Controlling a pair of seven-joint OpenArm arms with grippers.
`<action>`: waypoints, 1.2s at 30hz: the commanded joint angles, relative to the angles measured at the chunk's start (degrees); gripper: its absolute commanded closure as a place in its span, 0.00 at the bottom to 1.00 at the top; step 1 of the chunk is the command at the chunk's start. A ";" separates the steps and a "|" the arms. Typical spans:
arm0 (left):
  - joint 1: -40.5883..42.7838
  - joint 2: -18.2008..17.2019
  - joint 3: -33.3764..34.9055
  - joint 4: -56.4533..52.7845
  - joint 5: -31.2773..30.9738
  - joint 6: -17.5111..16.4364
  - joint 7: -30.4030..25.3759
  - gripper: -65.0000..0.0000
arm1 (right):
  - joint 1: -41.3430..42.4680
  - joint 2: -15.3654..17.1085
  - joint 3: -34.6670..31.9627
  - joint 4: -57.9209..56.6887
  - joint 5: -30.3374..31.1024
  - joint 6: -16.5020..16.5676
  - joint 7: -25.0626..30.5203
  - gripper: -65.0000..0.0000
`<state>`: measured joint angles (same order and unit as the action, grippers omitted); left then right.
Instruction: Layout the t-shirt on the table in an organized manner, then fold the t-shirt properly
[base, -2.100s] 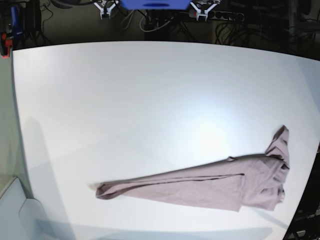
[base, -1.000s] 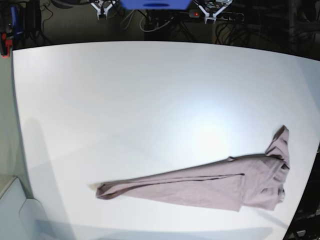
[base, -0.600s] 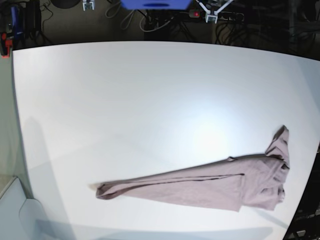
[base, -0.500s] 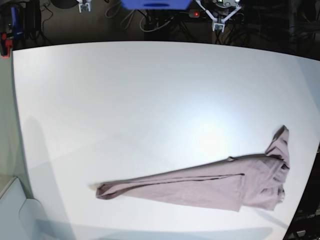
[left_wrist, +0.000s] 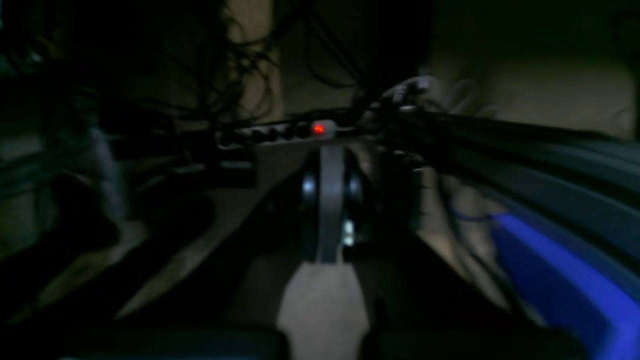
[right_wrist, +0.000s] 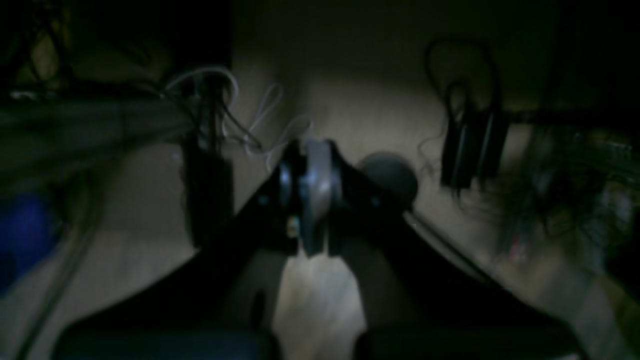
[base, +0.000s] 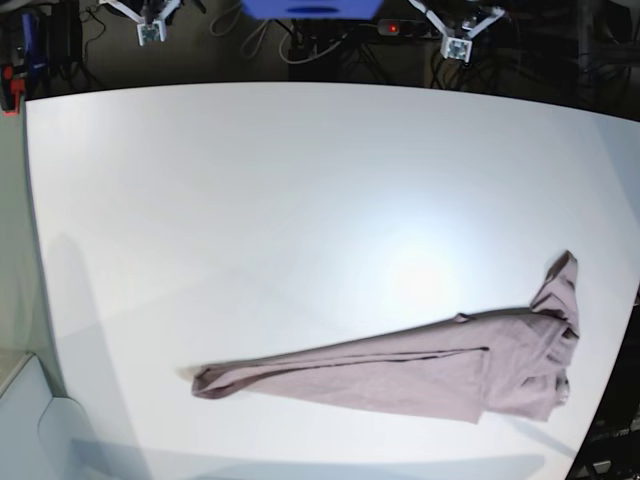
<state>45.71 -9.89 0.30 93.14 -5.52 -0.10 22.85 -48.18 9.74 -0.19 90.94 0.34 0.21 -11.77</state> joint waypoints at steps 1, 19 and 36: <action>1.10 -1.32 -0.34 2.55 -0.94 0.32 -1.01 1.00 | -2.06 1.12 0.23 3.00 -0.03 0.10 0.74 1.00; -3.56 -4.84 -12.38 21.19 -4.28 0.76 -0.83 1.00 | 5.15 1.03 -1.62 25.50 -0.03 0.10 -6.91 1.00; -29.32 -0.88 -30.84 18.99 -12.72 0.32 17.81 0.99 | 30.12 -0.29 -8.47 25.42 -0.03 0.10 -21.94 0.72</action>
<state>16.73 -10.35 -30.44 111.55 -17.89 -0.16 41.25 -18.46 9.61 -8.45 115.37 0.05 0.21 -34.81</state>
